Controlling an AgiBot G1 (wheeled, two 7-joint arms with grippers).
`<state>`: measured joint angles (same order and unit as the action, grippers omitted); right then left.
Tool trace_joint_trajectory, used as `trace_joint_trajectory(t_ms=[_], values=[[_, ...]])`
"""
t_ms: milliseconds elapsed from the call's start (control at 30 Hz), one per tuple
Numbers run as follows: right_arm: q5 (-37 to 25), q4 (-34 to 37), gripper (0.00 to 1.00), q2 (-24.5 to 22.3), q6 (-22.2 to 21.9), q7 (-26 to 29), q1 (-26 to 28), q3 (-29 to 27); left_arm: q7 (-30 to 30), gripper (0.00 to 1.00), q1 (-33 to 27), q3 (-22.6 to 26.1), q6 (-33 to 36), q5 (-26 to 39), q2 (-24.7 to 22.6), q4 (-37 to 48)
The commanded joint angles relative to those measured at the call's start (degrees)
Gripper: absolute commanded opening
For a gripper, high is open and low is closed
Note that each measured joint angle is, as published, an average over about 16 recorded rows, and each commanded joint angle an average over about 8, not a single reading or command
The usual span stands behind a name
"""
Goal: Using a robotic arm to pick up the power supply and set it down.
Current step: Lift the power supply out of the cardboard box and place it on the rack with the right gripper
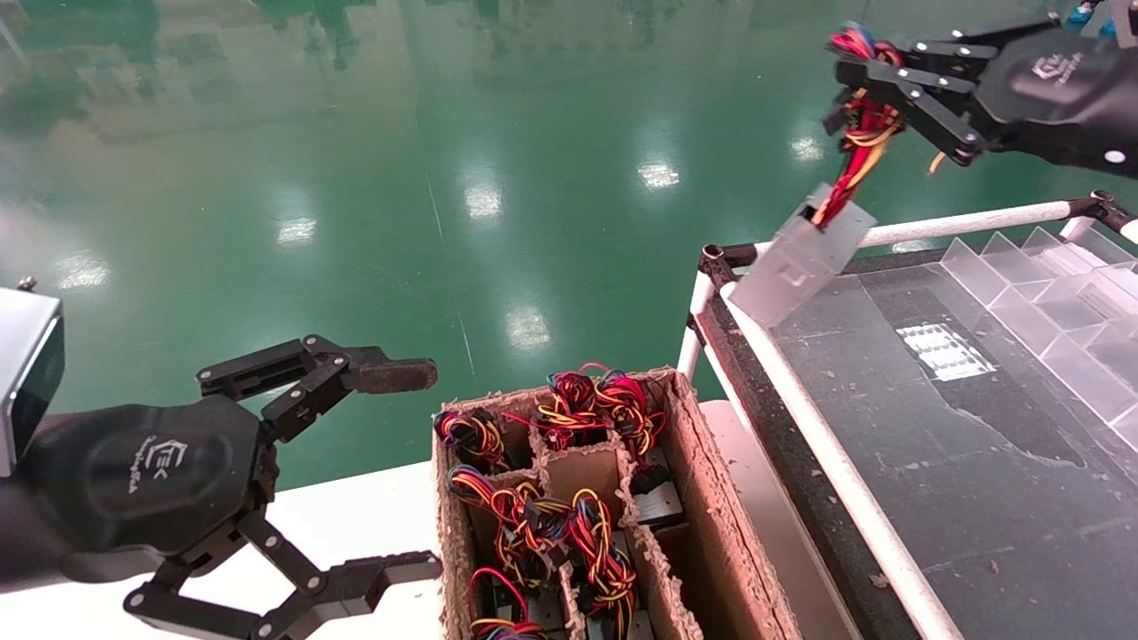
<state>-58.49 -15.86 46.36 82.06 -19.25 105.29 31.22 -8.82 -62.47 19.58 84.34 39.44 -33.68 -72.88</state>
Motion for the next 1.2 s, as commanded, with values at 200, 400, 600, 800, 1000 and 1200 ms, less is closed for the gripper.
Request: trace_joint_trajectory(t_ms=[200, 400, 600, 800, 1000, 1200], values=[[-2.12, 6.46, 0.00, -0.66, -0.05, -3.90, 1.67, 0.97, 0.00, 1.00, 0.00, 0.01, 0.00, -0.01, 0.00, 0.00], [-3.29, 10.02, 0.00, -0.40, 0.98, -5.62, 1.29, 1.79, 0.01, 1.00, 0.00, 0.01, -0.01, -0.01, 0.01, 0.00], [-3.71, 12.23, 0.00, 0.32, 0.45, -7.23, 1.09, 2.06, 0.01, 1.00, -0.01, 0.02, -0.01, -0.01, 0.01, 0.00], [-3.68, 13.92, 0.00, 1.30, -1.21, -8.14, 0.99, 2.02, 0.01, 1.00, -0.01, 0.03, -0.01, -0.02, 0.01, 0.00], [-3.82, 15.27, 0.00, 3.65, -7.23, -9.10, 1.01, 2.09, 0.02, 1.00, -0.01, 0.03, -0.01, -0.02, 0.01, 0.00], [-3.93, 16.09, 0.00, 6.93, -14.19, -9.40, 1.08, 2.15, 0.02, 1.00, -0.01, 0.04, -0.02, -0.03, 0.02, 0.00]])
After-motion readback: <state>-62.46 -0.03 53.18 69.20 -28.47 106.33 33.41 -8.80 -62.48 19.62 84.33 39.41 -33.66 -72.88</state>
